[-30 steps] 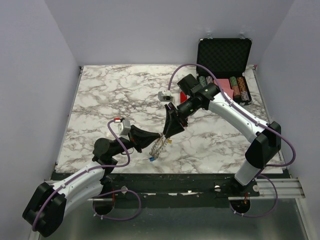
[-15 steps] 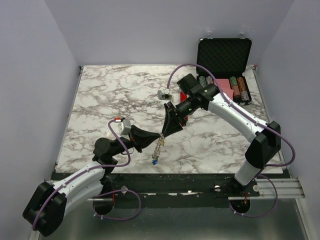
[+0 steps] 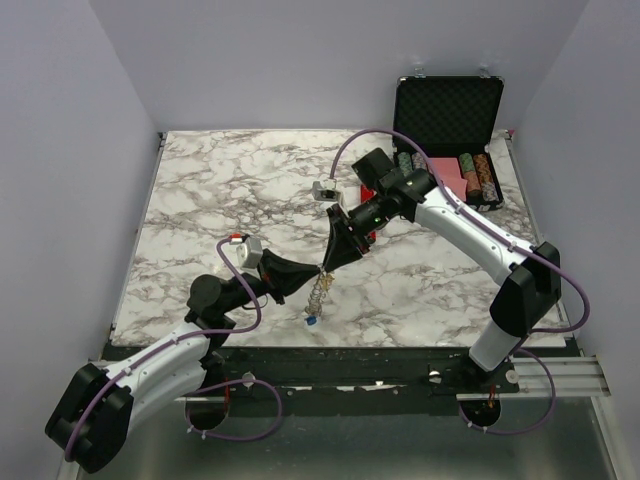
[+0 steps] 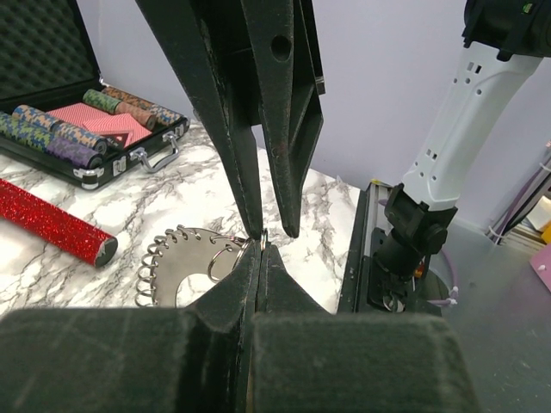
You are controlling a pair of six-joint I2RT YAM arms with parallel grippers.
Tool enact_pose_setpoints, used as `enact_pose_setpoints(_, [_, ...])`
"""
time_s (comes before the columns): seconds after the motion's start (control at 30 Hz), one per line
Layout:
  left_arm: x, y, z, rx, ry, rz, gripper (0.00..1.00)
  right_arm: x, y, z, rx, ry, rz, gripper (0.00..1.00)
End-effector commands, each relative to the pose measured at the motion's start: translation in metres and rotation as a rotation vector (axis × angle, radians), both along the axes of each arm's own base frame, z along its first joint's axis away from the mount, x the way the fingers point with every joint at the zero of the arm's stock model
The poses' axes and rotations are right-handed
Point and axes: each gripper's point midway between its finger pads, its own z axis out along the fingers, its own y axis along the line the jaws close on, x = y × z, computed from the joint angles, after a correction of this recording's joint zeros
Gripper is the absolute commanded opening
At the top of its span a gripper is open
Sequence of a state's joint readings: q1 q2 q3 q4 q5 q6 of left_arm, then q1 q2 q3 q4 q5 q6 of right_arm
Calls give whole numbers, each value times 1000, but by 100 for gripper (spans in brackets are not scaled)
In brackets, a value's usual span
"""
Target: Put the keys on the keyring
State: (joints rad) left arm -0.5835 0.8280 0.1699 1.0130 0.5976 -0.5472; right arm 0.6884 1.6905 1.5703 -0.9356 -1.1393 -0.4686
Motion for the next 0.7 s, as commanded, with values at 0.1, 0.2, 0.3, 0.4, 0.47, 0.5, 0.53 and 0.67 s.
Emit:
enact_pose_setpoints(0.1, [6,4,27,-66,-47,46,0,2,8,-14,-42,-20,-10,27])
enact_pose_setpoints(0.2, [6,5,28,-70,-47,53,0,3,9,-16,-52,-31,-15,27])
enact_pose_setpoints(0.3, [7,5,28,-71,-43,59,0,3,11,-18,-58,-38,-17,24])
enact_pose_setpoints(0.4, [8,5,27,-66,-37,64,0,3,12,-18,-57,-45,-15,6])
enact_pose_setpoints(0.47, [8,5,25,-58,-32,65,0,2,12,-16,-56,-51,-10,0])
enact_pose_setpoints(0.5, [8,5,24,-53,-29,64,0,3,11,-16,-55,-60,-9,0])
enact_pose_setpoints(0.53, [7,4,23,-48,-30,61,0,3,11,-15,-54,-70,-5,0])
enact_pose_setpoints(0.67, [6,5,14,6,-20,60,2,5,5,-14,-66,-143,17,0])
